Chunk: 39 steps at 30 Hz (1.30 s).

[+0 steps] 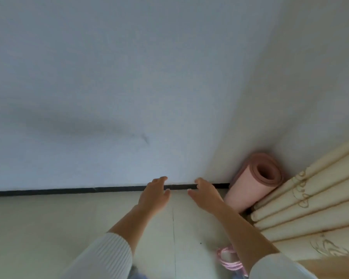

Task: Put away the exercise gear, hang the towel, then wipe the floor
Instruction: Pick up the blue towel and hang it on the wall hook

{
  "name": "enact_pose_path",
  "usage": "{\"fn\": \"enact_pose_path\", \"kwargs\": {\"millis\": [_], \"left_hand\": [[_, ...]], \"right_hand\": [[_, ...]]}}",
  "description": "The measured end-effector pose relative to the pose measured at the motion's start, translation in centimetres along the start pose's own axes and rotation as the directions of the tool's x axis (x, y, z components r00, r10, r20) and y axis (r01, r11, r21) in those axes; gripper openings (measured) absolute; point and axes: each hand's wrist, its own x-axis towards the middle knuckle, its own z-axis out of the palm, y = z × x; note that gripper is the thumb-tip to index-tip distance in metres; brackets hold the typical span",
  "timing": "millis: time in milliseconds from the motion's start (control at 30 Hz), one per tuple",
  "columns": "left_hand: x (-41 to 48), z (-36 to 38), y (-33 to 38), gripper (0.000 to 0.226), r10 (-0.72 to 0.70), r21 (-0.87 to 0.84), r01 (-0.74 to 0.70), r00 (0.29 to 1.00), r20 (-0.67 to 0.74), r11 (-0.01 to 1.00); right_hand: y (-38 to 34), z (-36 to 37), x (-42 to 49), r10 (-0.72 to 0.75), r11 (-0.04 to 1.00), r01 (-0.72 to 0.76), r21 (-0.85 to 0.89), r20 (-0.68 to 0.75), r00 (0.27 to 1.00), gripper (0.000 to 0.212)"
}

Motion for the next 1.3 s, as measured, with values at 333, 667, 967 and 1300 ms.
{"fn": "enact_pose_path", "kwargs": {"millis": [333, 667, 967, 1300], "left_hand": [[-14.7, -12.6, -25.2, 0.051, -0.335, -0.098, 0.321, 0.91, -0.243, 0.942], [-38.8, -24.2, -54.5, 0.046, -0.69, -0.245, 0.654, 0.607, -0.394, 0.716], [-49.7, -31.7, -73.5, 0.048, -0.845, -0.33, 0.8, 0.367, -0.39, 0.5], [-55.0, -43.6, -96.5, 0.05, -0.9, -0.384, 0.841, 0.242, -0.363, 0.381]], "right_hand": [[-23.7, 20.5, -5.9, -0.339, 0.897, 0.393, -0.202, 0.256, 0.905, 0.053], [-48.0, 48.3, -21.1, -0.58, 0.542, 0.792, -0.282, 0.557, 0.595, 0.053], [-66.2, 66.4, -29.1, -0.631, 0.074, 0.956, -0.283, 0.729, 0.265, 0.055], [-87.7, 85.4, -32.2, -0.536, -0.175, 0.949, -0.262, 0.834, 0.132, 0.056]]}}
